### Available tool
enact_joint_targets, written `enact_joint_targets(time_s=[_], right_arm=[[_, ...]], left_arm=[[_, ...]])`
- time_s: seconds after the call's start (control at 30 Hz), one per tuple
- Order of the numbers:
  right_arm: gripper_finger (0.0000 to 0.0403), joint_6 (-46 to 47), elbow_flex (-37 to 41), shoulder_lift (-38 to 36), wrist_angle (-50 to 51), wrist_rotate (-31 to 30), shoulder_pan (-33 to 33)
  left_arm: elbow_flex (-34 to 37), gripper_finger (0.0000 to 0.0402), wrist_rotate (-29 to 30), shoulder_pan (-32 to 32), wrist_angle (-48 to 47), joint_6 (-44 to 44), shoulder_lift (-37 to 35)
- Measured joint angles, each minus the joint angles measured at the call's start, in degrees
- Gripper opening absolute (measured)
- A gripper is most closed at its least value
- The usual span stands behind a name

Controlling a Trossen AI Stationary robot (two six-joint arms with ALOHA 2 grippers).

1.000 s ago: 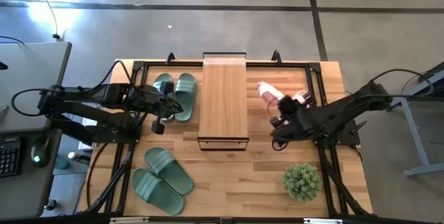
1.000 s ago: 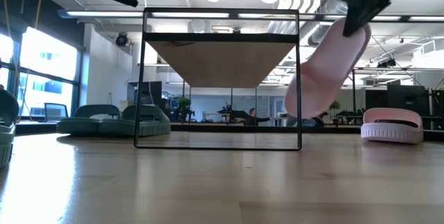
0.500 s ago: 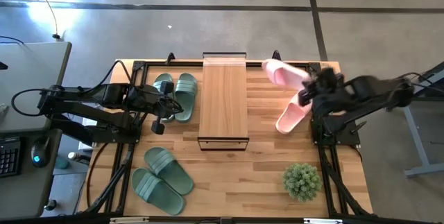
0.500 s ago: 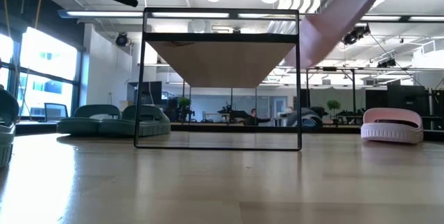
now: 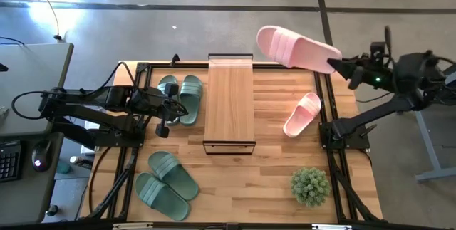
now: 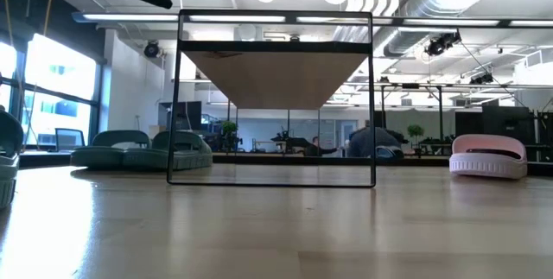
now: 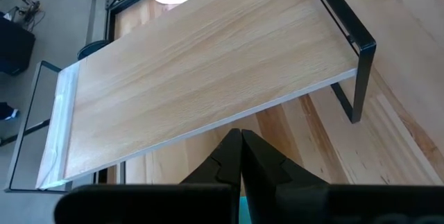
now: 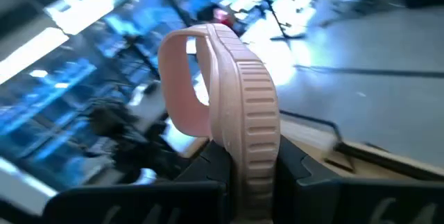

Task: Pick and place slides into the shelf
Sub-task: Put the left pink slide on the shelf

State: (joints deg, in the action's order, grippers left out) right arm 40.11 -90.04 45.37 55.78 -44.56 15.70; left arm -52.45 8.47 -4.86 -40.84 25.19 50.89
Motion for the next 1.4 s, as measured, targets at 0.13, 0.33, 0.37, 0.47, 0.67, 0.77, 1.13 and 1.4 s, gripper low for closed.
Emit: enact_joint_targets(time_s=[0.13,0.33,0.37,0.47,0.67,0.77,1.13,1.4], right_arm=[[0.0026,-0.7,0.0,0.8,-0.7,1.2,0.0],[0.0026,-1.4,0.0,5.1,-3.0,10.4,-5.5],[0.0026,-1.6,0.0,6.1,-3.5,13.3,-7.3],[0.0026,-0.8,0.0,10.1,-3.8,22.4,-12.8],[0.0026,0.1,0.2,20.5,-5.1,42.4,-23.8],[0.0026,-1.0,0.1,24.5,-9.6,53.4,-31.0],[0.0025,0.9,0.2,38.2,-13.7,84.1,-50.5],[0.0025,2.5,0.2,43.0,-24.2,85.7,-43.6]], left_arm=[[0.0,0.0001,0.1,0.0,0.0,0.0,0.0],[0.0,0.0001,0.2,0.0,0.0,0.0,0.0],[0.0,0.0001,0.2,0.0,0.0,0.0,0.0],[0.0,0.0001,0.2,0.0,0.0,0.0,0.0],[0.0,0.0001,0.1,0.0,0.0,0.0,0.0],[0.0,0.0001,-0.5,0.0,0.0,0.0,0.0],[0.0,0.0001,-1.6,0.0,-1.2,-0.2,0.0],[0.0,0.0001,-1.5,0.0,-2.9,-1.5,0.0]])
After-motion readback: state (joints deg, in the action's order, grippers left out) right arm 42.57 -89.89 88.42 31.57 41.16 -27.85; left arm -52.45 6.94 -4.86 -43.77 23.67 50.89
